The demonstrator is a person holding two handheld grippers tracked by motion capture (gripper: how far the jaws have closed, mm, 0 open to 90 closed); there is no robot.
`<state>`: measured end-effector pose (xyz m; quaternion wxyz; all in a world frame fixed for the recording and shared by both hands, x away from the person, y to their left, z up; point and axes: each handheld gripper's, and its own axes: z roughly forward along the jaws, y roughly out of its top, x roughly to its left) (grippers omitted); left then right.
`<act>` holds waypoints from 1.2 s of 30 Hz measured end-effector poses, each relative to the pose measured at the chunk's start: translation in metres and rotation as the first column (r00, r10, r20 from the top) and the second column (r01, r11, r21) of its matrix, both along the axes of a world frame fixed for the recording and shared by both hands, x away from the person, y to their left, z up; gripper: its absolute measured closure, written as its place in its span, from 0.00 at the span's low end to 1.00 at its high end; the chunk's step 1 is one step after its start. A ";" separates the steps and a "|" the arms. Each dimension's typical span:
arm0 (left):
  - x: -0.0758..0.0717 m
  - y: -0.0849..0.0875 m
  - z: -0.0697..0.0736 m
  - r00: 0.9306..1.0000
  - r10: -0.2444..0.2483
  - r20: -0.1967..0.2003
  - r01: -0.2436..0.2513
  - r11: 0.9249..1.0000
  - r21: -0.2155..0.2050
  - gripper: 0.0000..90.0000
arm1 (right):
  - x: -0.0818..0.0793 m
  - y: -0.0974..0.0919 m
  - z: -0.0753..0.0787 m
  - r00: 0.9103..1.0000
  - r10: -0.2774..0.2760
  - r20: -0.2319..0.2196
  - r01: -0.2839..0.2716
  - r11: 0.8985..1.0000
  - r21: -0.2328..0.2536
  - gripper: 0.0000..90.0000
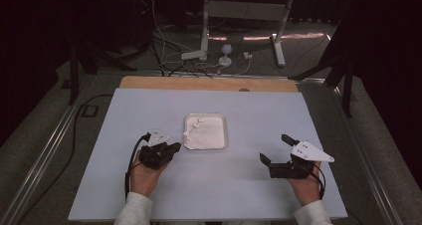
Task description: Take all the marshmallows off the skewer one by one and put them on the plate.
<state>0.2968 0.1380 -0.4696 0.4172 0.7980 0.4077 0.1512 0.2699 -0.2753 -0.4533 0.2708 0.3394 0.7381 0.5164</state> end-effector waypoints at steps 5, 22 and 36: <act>-0.001 -0.003 0.001 1.000 -0.017 0.005 0.017 1.000 0.006 1.00 | 0.017 0.017 0.016 0.999 0.041 0.022 -0.042 0.998 0.044 0.00; -0.007 -0.017 0.006 0.998 -0.064 0.020 0.064 0.998 0.015 1.00 | 0.064 0.098 0.023 0.991 0.119 -0.061 -0.121 0.992 -0.037 0.04; -0.008 -0.017 0.008 0.997 -0.073 0.029 0.073 0.997 0.016 1.00 | 0.085 0.142 0.015 0.981 0.157 -0.113 -0.174 0.973 -0.153 0.59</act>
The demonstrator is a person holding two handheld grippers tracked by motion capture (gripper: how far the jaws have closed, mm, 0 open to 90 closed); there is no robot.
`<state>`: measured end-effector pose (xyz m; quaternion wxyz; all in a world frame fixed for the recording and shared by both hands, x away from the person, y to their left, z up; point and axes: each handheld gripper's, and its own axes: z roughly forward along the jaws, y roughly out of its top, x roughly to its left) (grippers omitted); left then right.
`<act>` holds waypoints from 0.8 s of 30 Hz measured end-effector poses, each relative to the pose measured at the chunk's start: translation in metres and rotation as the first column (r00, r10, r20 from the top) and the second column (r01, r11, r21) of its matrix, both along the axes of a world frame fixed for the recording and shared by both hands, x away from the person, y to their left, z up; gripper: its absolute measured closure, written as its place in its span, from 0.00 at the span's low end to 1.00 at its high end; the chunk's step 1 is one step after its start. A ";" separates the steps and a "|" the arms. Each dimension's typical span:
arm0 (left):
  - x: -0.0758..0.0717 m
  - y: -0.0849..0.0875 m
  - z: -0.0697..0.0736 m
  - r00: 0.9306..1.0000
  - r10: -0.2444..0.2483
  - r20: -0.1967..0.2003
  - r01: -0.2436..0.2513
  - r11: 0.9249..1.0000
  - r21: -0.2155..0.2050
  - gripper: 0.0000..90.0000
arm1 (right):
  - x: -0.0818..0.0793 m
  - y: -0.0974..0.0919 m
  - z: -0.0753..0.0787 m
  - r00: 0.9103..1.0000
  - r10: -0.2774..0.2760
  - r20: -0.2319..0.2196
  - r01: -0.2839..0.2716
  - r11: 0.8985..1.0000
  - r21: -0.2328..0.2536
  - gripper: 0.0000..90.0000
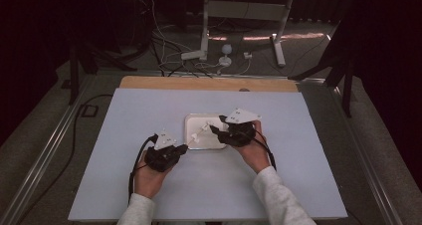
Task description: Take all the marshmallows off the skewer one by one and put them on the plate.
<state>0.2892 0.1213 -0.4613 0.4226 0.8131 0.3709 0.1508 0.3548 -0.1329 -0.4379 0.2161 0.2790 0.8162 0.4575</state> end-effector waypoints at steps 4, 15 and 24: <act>-0.001 0.000 0.001 1.000 -0.007 0.005 0.007 1.000 -0.005 1.00 | 0.006 0.006 -0.001 1.000 0.014 -0.020 -0.014 1.000 -0.015 0.66; -0.001 -0.001 0.002 1.000 -0.016 0.011 0.016 1.000 -0.004 1.00 | 0.009 0.009 -0.004 0.998 0.003 -0.058 -0.003 1.000 -0.011 0.89; -0.001 0.001 0.004 1.000 0.004 0.011 -0.004 1.000 -0.006 1.00 | 0.010 0.017 -0.003 0.998 -0.049 -0.045 0.047 0.998 -0.031 0.93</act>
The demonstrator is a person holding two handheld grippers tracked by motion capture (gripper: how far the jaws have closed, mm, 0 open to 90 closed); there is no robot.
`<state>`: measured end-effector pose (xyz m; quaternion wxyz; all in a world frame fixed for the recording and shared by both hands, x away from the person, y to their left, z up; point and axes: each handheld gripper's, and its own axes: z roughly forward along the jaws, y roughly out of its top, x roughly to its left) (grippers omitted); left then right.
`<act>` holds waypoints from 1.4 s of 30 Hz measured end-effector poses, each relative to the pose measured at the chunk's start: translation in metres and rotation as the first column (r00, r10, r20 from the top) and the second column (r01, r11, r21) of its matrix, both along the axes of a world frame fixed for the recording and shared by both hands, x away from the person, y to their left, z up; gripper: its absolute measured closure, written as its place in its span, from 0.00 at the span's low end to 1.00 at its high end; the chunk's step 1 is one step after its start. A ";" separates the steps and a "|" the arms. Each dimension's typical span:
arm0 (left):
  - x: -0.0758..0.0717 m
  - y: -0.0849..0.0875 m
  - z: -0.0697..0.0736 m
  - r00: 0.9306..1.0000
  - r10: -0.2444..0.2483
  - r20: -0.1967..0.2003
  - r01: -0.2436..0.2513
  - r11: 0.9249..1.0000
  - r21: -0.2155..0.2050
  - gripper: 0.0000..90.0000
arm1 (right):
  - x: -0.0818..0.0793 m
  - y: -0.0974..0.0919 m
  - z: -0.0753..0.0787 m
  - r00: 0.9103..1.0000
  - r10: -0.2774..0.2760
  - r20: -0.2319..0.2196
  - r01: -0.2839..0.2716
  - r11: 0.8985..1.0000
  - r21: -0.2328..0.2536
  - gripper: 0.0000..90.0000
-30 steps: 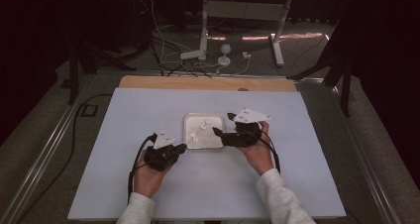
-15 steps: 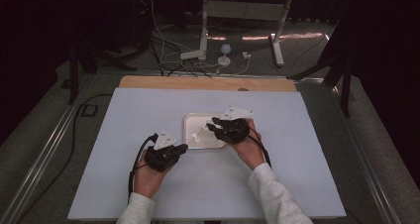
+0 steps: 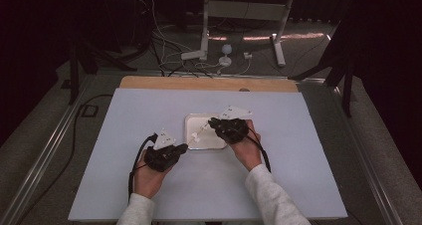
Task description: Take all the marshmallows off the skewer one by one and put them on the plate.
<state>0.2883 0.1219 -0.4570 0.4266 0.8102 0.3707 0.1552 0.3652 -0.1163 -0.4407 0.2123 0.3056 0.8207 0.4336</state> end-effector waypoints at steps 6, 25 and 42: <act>0.000 0.001 0.001 1.000 0.007 0.001 -0.007 1.000 0.000 1.00 | 0.000 0.005 0.001 1.000 -0.030 0.010 0.030 0.999 -0.013 0.93; 0.002 0.014 0.002 0.999 0.050 -0.013 -0.050 0.999 -0.019 1.00 | 0.011 0.000 -0.004 0.996 -0.074 -0.046 0.074 0.997 -0.008 0.89; 0.005 0.005 -0.010 0.998 0.028 -0.052 -0.027 1.000 0.014 1.00 | 0.017 -0.001 -0.012 0.989 -0.078 -0.124 0.082 0.996 0.035 0.67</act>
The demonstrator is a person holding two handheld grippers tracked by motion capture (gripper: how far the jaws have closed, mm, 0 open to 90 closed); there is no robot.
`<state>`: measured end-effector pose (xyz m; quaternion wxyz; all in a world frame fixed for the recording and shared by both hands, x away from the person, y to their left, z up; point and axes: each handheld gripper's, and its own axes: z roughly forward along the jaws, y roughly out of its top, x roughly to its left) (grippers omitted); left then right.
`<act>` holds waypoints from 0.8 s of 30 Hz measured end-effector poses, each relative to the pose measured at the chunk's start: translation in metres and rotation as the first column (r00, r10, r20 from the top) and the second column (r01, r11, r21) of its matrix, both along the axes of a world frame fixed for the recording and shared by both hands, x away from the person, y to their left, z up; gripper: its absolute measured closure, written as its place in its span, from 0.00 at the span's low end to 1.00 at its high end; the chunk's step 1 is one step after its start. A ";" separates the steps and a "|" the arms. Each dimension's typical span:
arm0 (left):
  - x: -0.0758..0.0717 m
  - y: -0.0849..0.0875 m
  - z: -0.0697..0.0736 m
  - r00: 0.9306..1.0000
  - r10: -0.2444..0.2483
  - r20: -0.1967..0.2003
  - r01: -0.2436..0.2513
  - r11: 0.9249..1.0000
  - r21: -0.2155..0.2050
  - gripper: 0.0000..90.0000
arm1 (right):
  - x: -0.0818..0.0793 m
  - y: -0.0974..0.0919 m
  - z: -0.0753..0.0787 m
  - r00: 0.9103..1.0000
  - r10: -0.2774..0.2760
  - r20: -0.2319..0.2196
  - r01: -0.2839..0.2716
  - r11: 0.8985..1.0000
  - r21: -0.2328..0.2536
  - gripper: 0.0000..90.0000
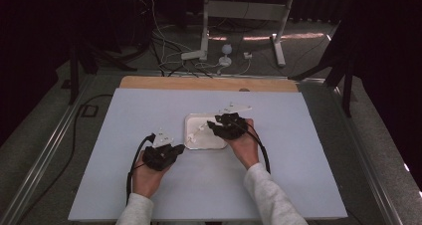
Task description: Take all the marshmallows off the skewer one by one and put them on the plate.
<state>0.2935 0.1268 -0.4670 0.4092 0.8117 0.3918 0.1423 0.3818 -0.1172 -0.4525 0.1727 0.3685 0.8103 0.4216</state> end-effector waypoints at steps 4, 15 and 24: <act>0.001 -0.002 -0.003 1.000 0.001 -0.008 -0.001 1.000 0.009 1.00 | 0.000 0.000 -0.001 1.000 0.007 -0.012 -0.007 1.000 0.014 0.67; 0.001 -0.005 -0.005 1.000 -0.008 -0.017 0.008 1.000 0.021 1.00 | 0.000 -0.001 0.001 1.000 0.024 -0.014 -0.024 0.998 0.062 0.65; 0.001 -0.009 -0.008 0.999 -0.021 -0.029 0.023 0.999 0.045 1.00 | 0.001 -0.003 0.002 0.999 0.015 -0.031 -0.011 0.991 0.132 0.63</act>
